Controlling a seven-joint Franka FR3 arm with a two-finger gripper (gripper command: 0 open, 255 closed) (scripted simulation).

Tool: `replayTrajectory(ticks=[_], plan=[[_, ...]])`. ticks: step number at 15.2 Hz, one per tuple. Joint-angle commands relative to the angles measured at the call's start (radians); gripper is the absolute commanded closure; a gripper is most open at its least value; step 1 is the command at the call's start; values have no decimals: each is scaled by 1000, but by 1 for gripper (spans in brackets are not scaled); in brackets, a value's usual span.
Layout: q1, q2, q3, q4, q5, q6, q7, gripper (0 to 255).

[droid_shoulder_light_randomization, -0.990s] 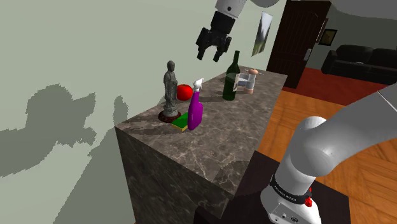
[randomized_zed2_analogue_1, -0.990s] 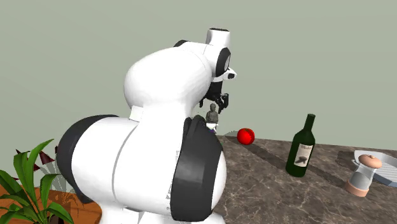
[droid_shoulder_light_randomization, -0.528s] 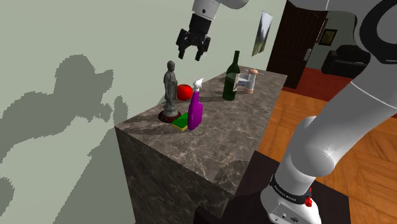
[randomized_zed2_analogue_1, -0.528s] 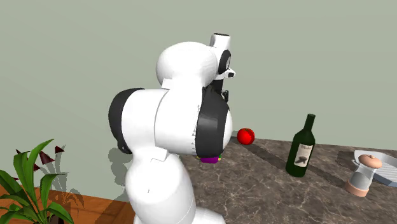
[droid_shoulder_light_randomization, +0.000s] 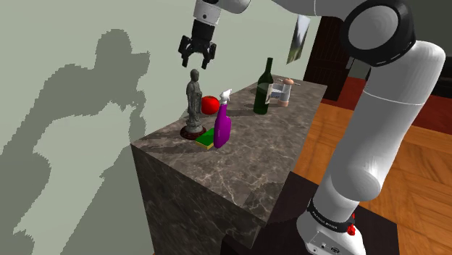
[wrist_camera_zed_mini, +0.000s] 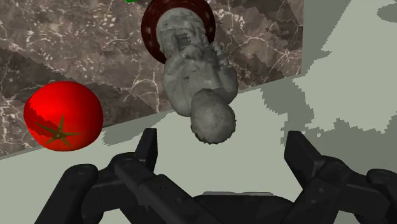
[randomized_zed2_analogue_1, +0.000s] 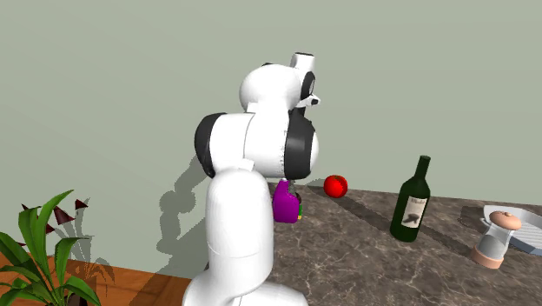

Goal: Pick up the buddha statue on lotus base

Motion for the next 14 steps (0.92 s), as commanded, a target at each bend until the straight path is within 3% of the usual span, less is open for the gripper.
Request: replayTrajectory(ticks=[1,8,9,14], plan=[[1,12,1,-7,1,18,-2,0],[2,0,2,-97,3,95,-11,0],[3,-2,3,-101,3,98,-11,255],[3,-2,3,-100,3,97,-11,255]])
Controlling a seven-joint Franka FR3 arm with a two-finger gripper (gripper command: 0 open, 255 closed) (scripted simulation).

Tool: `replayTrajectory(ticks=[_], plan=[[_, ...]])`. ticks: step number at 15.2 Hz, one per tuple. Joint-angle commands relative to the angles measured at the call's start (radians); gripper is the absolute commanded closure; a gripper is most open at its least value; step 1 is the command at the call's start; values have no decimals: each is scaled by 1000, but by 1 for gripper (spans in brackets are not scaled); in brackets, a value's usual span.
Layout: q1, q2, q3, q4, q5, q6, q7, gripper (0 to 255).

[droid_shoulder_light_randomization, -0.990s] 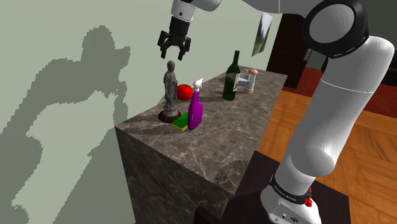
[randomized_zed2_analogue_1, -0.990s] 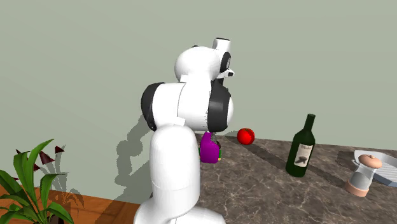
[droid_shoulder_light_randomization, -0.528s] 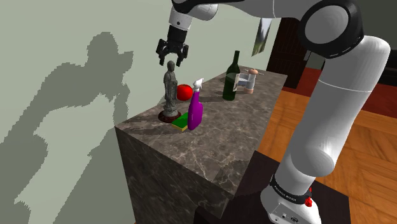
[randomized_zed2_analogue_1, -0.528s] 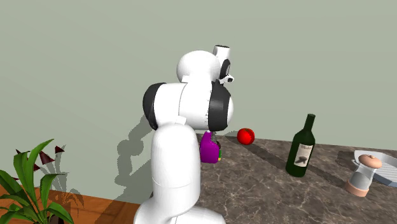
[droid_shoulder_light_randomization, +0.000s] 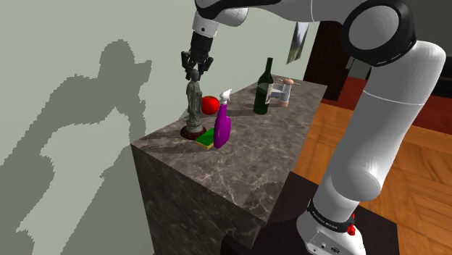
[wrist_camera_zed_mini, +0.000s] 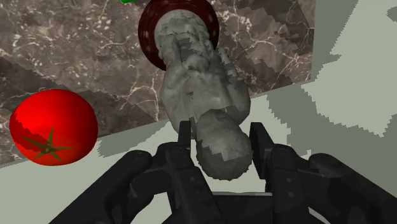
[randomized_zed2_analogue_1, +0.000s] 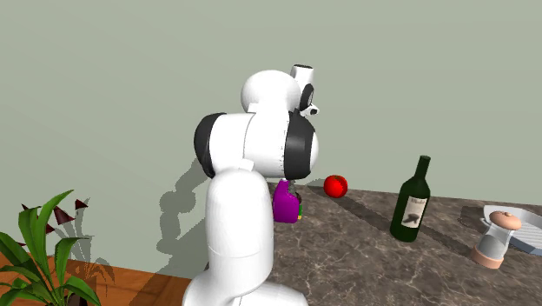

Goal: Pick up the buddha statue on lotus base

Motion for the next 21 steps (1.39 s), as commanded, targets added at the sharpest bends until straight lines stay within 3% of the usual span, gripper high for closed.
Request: replayTrajectory(ticks=[1,4,21], plan=[[0,0,0,0,0,0,0,255],[0,2,0,3,0,-2,-1,255],[-4,56,-3,278,-2,-222,24,255]])
